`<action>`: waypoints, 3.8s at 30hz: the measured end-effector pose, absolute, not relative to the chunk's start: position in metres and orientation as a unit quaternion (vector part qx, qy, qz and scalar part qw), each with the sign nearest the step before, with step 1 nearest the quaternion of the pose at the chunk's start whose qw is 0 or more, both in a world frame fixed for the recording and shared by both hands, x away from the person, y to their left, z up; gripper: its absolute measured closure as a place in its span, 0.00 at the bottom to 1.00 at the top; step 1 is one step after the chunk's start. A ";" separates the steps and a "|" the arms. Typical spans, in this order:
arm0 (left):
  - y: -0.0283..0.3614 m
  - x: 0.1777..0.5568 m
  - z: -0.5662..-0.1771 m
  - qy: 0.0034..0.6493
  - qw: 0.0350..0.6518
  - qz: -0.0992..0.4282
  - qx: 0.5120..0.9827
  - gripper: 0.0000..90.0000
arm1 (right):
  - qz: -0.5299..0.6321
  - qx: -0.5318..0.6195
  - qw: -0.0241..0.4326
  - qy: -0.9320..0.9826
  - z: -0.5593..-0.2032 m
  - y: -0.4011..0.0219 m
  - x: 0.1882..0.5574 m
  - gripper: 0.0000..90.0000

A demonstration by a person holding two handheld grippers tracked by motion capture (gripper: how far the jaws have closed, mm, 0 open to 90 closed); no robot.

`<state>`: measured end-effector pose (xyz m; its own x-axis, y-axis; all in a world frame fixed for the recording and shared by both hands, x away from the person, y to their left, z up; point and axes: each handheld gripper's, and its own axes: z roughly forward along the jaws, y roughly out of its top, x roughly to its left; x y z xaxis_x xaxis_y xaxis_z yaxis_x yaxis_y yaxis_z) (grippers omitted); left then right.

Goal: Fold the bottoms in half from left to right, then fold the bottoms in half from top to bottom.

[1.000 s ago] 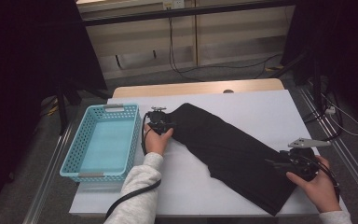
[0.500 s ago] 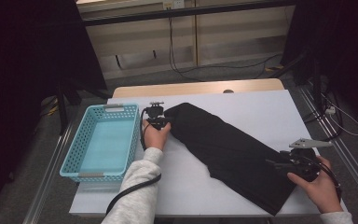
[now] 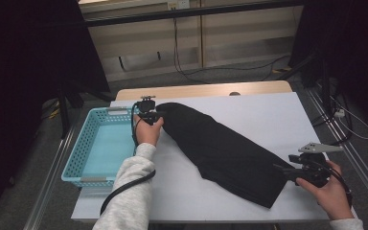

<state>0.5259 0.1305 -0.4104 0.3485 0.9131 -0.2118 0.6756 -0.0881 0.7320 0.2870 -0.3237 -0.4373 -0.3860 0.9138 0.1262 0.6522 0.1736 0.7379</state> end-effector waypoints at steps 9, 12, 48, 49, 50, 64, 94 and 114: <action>0.141 0.528 -0.398 0.552 0.389 0.159 0.720 0.91 | 0.374 0.520 0.180 0.747 -0.436 -0.324 0.286 0.29; 0.144 0.528 -0.392 0.552 0.393 0.161 0.718 0.91 | 0.373 0.520 0.178 0.747 -0.437 -0.323 0.287 0.28; 0.082 0.462 -0.429 0.401 0.456 0.064 0.792 0.91 | 0.378 0.514 0.170 0.751 -0.438 -0.316 0.289 0.25; 0.081 0.462 -0.429 0.400 0.458 0.062 0.791 0.91 | 0.377 0.514 0.171 0.752 -0.438 -0.316 0.289 0.25; 0.081 0.461 -0.429 0.398 0.459 0.058 0.792 0.91 | 0.378 0.514 0.170 0.751 -0.439 -0.316 0.290 0.25; 0.077 0.450 -0.424 0.365 0.467 0.046 0.804 0.91 | 0.378 0.507 0.171 0.755 -0.439 -0.310 0.296 0.24; 0.063 0.437 -0.422 0.341 0.465 0.040 0.816 0.91 | 0.378 0.499 0.179 0.759 -0.436 -0.308 0.296 0.23; 0.052 0.428 -0.418 0.312 0.463 0.030 0.829 0.91 | 0.378 0.496 0.175 0.762 -0.437 -0.307 0.297 0.23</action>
